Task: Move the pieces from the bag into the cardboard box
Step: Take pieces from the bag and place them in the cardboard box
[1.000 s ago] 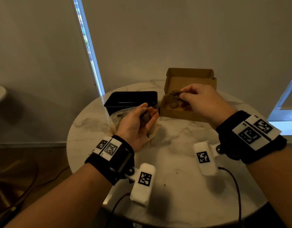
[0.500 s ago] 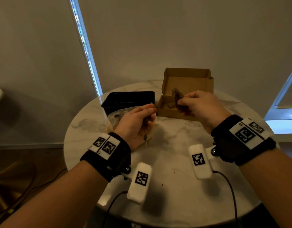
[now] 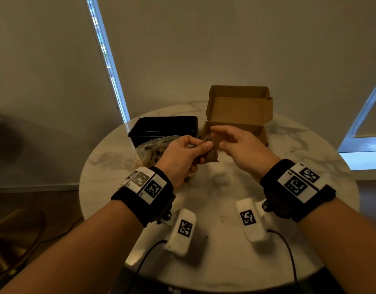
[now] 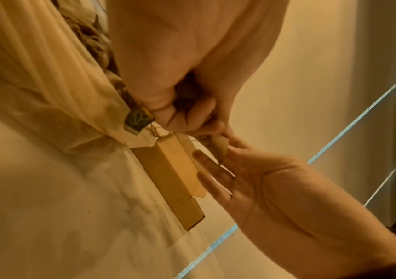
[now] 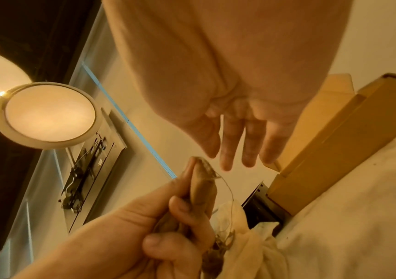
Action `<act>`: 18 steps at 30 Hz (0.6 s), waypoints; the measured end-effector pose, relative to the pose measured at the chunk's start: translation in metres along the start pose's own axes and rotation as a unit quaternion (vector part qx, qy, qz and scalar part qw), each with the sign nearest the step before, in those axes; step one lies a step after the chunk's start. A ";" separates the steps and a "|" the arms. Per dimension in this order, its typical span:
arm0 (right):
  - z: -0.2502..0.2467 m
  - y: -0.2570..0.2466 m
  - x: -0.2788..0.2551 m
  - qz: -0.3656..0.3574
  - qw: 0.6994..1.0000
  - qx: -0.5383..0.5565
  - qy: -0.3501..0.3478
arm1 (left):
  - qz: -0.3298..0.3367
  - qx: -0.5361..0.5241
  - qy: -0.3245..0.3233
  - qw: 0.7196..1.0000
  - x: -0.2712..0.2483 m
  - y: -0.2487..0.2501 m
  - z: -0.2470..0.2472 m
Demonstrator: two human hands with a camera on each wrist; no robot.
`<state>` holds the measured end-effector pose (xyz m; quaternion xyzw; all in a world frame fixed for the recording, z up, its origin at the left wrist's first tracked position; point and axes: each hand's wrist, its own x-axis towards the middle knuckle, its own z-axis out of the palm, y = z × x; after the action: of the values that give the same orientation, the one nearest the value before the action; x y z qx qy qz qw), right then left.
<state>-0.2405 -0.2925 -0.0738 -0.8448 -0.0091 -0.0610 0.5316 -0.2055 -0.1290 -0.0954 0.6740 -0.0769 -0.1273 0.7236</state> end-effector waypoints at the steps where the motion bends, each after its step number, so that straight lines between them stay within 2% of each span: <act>1: 0.001 0.001 0.000 0.001 1.000 0.011 -0.023 | 0.002 0.005 -0.009 1.000 -0.001 0.000 0.000; 3: 0.002 0.004 0.001 0.021 0.997 0.055 -0.046 | 0.004 0.006 -0.019 1.000 -0.001 0.001 -0.001; 8: -0.002 0.006 0.004 0.049 0.990 0.121 -0.045 | 0.006 -0.003 -0.022 1.000 0.002 0.005 -0.005; 11: -0.003 0.002 0.007 0.055 0.990 0.119 -0.051 | 0.013 -0.020 -0.023 0.999 0.006 0.003 -0.003; 16: -0.013 0.005 0.027 0.007 0.999 0.028 0.044 | 0.029 -0.028 -0.051 0.998 0.016 -0.005 0.003; 18: -0.018 0.006 0.036 -0.005 0.998 0.035 0.047 | 0.053 -0.023 -0.066 0.996 0.020 -0.008 0.006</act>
<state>-0.2064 -0.3129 -0.0674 -0.8216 0.0090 -0.1029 0.5606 -0.1889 -0.1406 -0.1043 0.6425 -0.1573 -0.1346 0.7378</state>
